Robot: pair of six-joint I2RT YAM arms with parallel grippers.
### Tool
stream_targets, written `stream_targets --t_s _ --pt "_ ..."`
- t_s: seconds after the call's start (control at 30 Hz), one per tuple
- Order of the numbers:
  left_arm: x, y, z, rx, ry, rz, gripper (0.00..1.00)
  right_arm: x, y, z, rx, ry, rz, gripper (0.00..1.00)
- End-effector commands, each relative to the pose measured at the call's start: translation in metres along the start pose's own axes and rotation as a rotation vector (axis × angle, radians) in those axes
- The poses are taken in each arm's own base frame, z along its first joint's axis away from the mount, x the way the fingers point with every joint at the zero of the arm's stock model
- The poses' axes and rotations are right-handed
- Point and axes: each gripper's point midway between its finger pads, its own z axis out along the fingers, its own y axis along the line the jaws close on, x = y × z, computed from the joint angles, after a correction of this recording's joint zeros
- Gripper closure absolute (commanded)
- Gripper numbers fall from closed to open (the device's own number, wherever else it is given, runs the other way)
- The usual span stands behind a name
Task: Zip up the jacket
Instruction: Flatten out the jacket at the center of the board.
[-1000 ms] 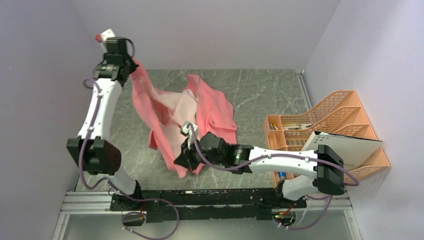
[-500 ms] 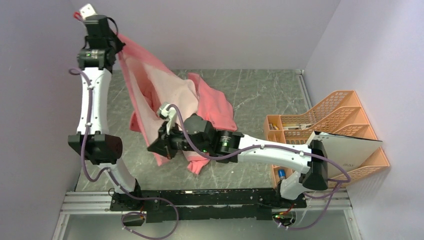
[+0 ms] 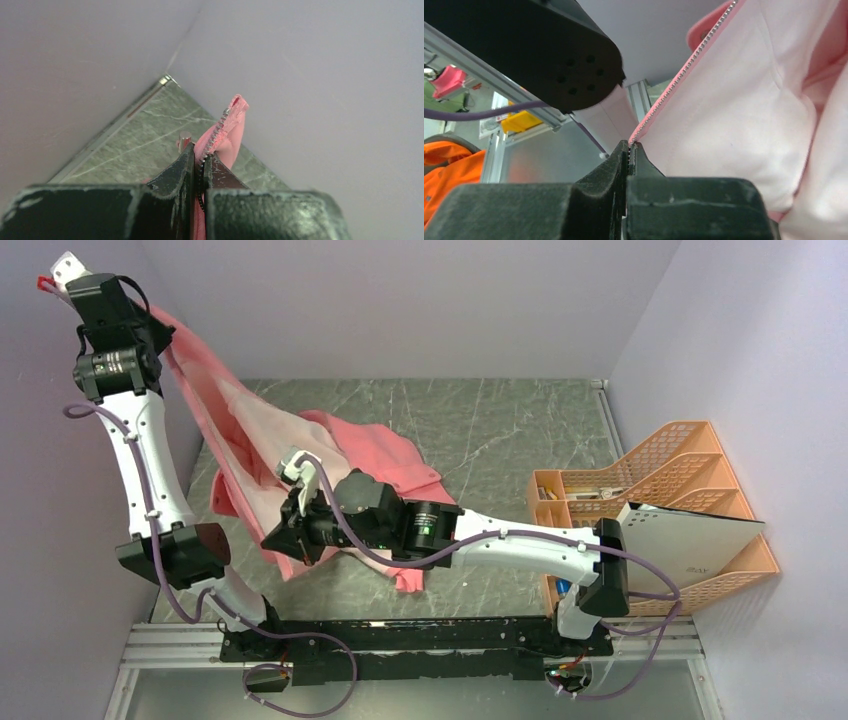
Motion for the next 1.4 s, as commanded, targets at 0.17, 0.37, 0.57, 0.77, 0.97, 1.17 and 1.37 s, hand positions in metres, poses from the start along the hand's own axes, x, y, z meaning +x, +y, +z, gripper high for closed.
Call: stream_targets --t_s 0.17,0.37,0.57,0.77,0.97,1.17,1.37 --pt "0.071 -0.054 0.049 0.202 0.009 0.193 0.95 0.103 -0.062 -0.029 0.153 0.148 0.285 1.00" --pt "0.195 -0.061 0.081 0.183 0.188 0.365 0.95 0.171 -0.143 -0.056 0.357 0.219 0.366 1.00" --pt "0.274 -0.052 0.114 0.176 0.336 0.447 0.95 0.199 -0.171 -0.067 0.445 0.252 0.372 1.00" --pt "0.321 -0.072 0.107 0.239 0.407 0.483 0.84 0.193 -0.185 -0.080 0.523 0.244 0.328 0.98" --pt "0.328 -0.112 0.095 0.321 0.415 0.482 0.47 0.178 -0.200 -0.098 0.599 0.208 0.305 0.72" --pt "0.307 -0.126 0.082 0.332 0.399 0.440 0.03 0.155 -0.210 -0.123 0.656 0.162 0.268 0.52" --pt "0.264 -0.084 0.049 0.145 0.351 0.375 0.03 0.142 -0.234 -0.151 0.713 0.146 0.279 0.36"
